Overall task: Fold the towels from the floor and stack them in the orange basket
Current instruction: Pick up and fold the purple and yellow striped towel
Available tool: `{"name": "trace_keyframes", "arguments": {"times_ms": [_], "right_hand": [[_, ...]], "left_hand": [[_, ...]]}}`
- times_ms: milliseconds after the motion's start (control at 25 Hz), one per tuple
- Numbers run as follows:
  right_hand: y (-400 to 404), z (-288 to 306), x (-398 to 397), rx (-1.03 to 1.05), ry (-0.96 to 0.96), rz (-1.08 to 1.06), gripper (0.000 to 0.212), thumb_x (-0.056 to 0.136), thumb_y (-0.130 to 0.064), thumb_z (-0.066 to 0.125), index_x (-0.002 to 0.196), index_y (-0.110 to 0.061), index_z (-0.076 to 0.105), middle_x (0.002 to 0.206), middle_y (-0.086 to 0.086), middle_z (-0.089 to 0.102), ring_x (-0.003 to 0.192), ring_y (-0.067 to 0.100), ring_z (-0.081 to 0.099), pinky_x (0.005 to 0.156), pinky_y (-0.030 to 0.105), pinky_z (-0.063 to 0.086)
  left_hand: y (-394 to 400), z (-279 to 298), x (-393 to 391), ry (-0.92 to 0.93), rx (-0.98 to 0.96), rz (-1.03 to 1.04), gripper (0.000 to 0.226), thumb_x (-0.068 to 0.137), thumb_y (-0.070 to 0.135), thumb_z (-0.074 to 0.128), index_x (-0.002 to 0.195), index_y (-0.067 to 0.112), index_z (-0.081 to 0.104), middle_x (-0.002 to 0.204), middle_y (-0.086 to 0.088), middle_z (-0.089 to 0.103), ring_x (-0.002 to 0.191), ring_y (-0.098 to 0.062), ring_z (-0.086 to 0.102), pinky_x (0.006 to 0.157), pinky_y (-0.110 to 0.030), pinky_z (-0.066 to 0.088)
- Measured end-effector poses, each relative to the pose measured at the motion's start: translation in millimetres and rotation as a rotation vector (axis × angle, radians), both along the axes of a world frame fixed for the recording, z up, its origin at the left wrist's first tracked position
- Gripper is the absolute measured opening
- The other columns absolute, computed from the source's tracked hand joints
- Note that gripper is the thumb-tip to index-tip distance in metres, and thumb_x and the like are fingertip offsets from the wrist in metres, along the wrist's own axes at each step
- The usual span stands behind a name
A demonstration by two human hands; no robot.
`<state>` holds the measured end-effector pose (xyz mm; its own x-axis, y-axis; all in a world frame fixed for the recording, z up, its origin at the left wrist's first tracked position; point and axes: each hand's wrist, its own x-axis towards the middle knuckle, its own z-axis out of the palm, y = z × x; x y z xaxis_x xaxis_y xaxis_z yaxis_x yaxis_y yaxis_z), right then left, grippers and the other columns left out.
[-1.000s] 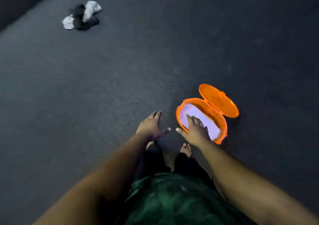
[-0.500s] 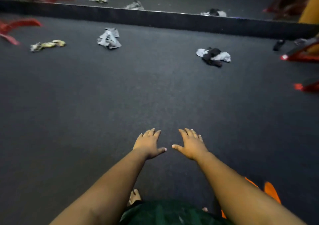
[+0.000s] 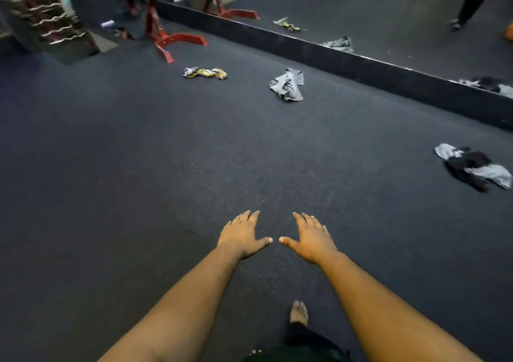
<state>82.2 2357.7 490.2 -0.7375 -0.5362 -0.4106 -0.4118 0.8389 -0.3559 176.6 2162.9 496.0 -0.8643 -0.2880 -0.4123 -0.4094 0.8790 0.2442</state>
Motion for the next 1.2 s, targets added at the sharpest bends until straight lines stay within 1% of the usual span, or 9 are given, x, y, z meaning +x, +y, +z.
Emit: {"name": "trace_keyframes", "arguments": {"times_ms": [240, 480, 640, 840, 1000, 1200], "right_hand": [[-122, -12, -108, -0.027, 0.005, 0.164, 0.095, 0.09, -0.075, 0.049, 0.162, -0.026, 0.01, 0.169, 0.004, 0.015, 0.156, 0.028, 0.012, 0.125, 0.053, 0.017], [-228, -6, -210, -0.046, -0.017, 0.256, 0.095, 0.09, -0.073, 0.051, 0.162, -0.024, 0.013, 0.167, 0.004, 0.021, 0.155, 0.028, 0.017, 0.123, 0.054, 0.023], [-312, -11, -273, -0.039, -0.003, 0.312, 0.095, 0.09, -0.073, 0.051, 0.161, -0.023, 0.014, 0.167, 0.004, 0.022, 0.154, 0.028, 0.019, 0.122, 0.053, 0.025], [-435, -27, -344, -0.037, 0.014, 0.316, 0.095, 0.089, -0.074, 0.052, 0.161, -0.024, 0.015, 0.166, 0.004, 0.024, 0.153, 0.028, 0.021, 0.122, 0.052, 0.027], [-531, -13, -398, 0.0, 0.02, 0.301, 0.095, 0.089, -0.074, 0.052, 0.161, -0.024, 0.016, 0.166, 0.004, 0.025, 0.153, 0.026, 0.023, 0.121, 0.051, 0.028], [-625, -4, -470, -0.017, 0.018, 0.23, 0.096, 0.088, -0.075, 0.052, 0.161, -0.024, 0.017, 0.165, 0.004, 0.027, 0.151, 0.027, 0.026, 0.12, 0.051, 0.032]], "left_hand": [[-104, 3, -74, -0.007, -0.015, 0.186, 0.1, 0.086, 0.077, 0.052, 0.163, 0.026, 0.012, 0.169, -0.003, 0.02, 0.154, -0.024, 0.023, 0.121, -0.046, 0.031], [-196, 18, -146, 0.004, 0.031, 0.369, 0.101, 0.085, 0.078, 0.053, 0.163, 0.028, 0.012, 0.169, -0.002, 0.02, 0.152, -0.025, 0.026, 0.117, -0.047, 0.036], [-271, 10, -203, 0.003, 0.011, 0.337, 0.102, 0.085, 0.079, 0.052, 0.163, 0.026, 0.011, 0.169, -0.004, 0.018, 0.154, -0.025, 0.023, 0.12, -0.047, 0.033], [-400, -8, -269, 0.007, 0.034, 0.362, 0.104, 0.083, 0.08, 0.052, 0.163, 0.027, 0.011, 0.169, -0.003, 0.019, 0.154, -0.024, 0.022, 0.121, -0.047, 0.03], [-510, 3, -322, -0.015, 0.068, 0.353, 0.103, 0.084, 0.078, 0.054, 0.163, 0.027, 0.011, 0.169, -0.003, 0.019, 0.154, -0.025, 0.022, 0.121, -0.047, 0.03], [-617, 15, -396, -0.03, 0.067, 0.311, 0.102, 0.086, 0.077, 0.054, 0.163, 0.027, 0.01, 0.169, -0.002, 0.017, 0.154, -0.025, 0.022, 0.121, -0.047, 0.03]]}}
